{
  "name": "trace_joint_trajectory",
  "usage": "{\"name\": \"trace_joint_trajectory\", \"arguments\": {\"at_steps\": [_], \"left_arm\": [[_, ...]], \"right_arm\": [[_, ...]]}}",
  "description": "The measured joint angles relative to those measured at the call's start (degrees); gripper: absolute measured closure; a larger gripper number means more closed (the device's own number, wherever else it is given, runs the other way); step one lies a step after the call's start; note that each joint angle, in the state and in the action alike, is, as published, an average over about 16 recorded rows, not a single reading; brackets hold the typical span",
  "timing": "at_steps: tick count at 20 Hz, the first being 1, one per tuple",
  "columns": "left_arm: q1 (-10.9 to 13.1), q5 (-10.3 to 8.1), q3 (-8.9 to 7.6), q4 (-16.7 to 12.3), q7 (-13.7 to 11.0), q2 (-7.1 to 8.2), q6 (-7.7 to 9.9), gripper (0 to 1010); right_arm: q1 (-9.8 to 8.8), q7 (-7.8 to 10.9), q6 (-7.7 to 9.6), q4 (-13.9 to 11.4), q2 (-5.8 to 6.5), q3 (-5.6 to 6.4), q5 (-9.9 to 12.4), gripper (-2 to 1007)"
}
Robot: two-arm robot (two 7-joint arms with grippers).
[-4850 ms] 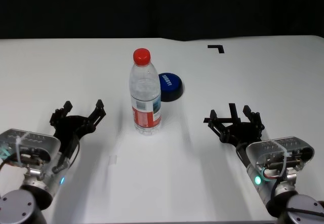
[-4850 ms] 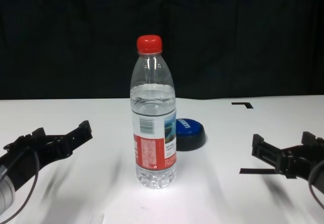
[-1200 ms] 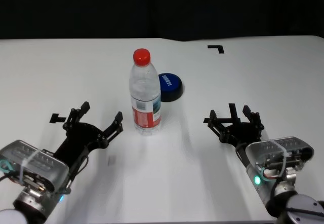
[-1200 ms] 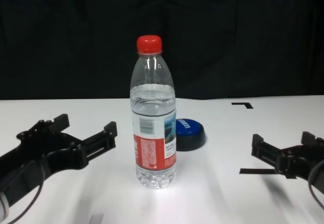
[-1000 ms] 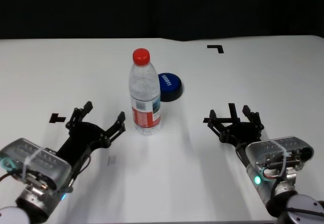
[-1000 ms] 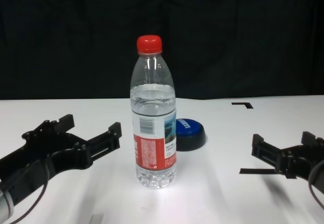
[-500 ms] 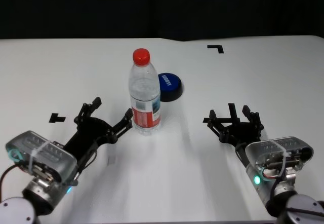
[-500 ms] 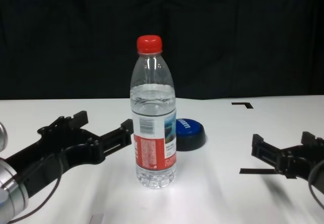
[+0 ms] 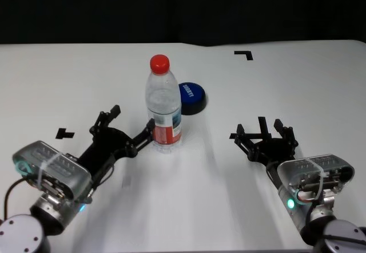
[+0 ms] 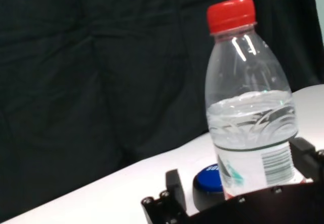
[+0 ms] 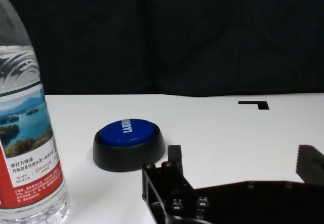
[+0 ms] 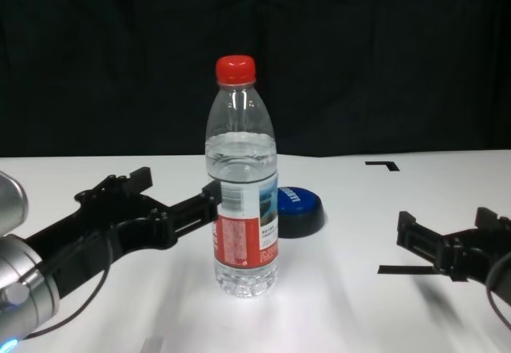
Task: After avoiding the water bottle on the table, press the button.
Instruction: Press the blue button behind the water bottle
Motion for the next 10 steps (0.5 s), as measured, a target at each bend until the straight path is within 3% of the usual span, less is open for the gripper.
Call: {"name": "trace_joint_trajectory", "arguments": {"at_steps": [10], "left_arm": [[-1.89,-0.59,0.85,1.42,-0.59,0.34,-0.1,7]], "right_arm": [[0.0,0.0,0.0,0.0,0.0,0.0,0.0,2]]}}
